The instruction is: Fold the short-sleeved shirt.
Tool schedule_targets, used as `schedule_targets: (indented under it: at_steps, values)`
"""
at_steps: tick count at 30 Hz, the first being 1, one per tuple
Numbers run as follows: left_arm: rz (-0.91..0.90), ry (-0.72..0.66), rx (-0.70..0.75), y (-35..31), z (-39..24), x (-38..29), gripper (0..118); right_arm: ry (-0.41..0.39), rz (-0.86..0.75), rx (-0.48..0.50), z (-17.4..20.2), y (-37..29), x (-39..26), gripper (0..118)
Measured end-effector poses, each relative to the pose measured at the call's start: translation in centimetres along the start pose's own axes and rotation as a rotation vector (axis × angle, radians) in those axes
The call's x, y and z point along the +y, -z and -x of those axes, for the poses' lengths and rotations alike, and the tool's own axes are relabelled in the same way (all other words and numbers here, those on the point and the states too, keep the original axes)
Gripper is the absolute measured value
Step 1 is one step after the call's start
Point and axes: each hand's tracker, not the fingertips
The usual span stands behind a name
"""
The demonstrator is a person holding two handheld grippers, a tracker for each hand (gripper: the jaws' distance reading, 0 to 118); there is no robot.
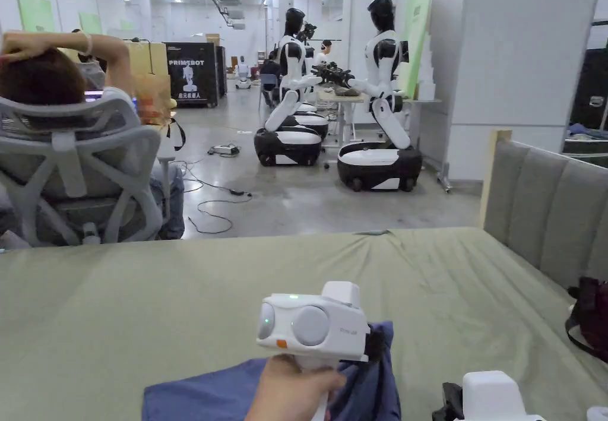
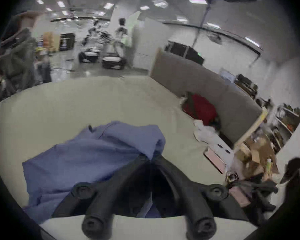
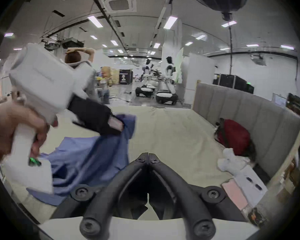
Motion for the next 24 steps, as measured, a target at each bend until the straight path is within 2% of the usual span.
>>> schedule_targets:
  at_steps: [4,5,7,10,11,12,13,14,15,19,22,24]
  values:
    - [0.195,0.029,0.047,10.1,-1.9,-4.5,0,0.012,0.037,-0.072,-4.0,0.1,-1.6,0]
    - [0.238,-0.002,0.053,12.2,-1.5,-6.1,0,0.013,0.044,-0.081,-4.8,0.2,-2.0,0]
    - [0.287,-0.041,0.077,14.3,-1.2,-8.2,0,0.021,0.058,-0.094,-5.9,0.3,-2.6,0]
    - [0.274,-0.052,0.075,14.2,-0.8,-9.4,1,0.03,0.064,-0.102,-6.9,0.1,-3.1,0]
    - [0.243,-0.056,0.069,13.5,-0.8,-9.1,6,0.032,0.063,-0.102,-6.9,0.0,-3.1,0]
    - [0.209,-0.053,0.072,12.7,-0.8,-8.7,19,0.034,0.061,-0.101,-6.9,0.0,-3.0,0]
    - [0.168,-0.049,0.08,11.6,-0.5,-8.0,45,0.039,0.058,-0.098,-6.7,-0.1,-3.0,0]
    - [0.127,-0.039,0.077,9.9,-0.4,-7.5,77,0.045,0.054,-0.09,-6.4,-0.2,-2.8,0]
    - [0.094,-0.024,0.071,8.4,-0.3,-7.1,87,0.046,0.05,-0.083,-6.1,-0.3,-2.6,0]
    - [-0.114,0.094,0.184,-2.3,0.3,-7.3,82,0.024,0.029,-0.041,-3.6,-0.9,-1.8,0]
    - [-0.25,0.092,0.319,-11.2,1.9,-10.1,81,0.005,0.017,0.008,-1.4,-1.1,-1.3,0]
    - [-0.264,0.089,0.451,-15.6,3.4,-12.6,68,-0.011,0.009,0.039,0.2,-0.9,-1.0,0]
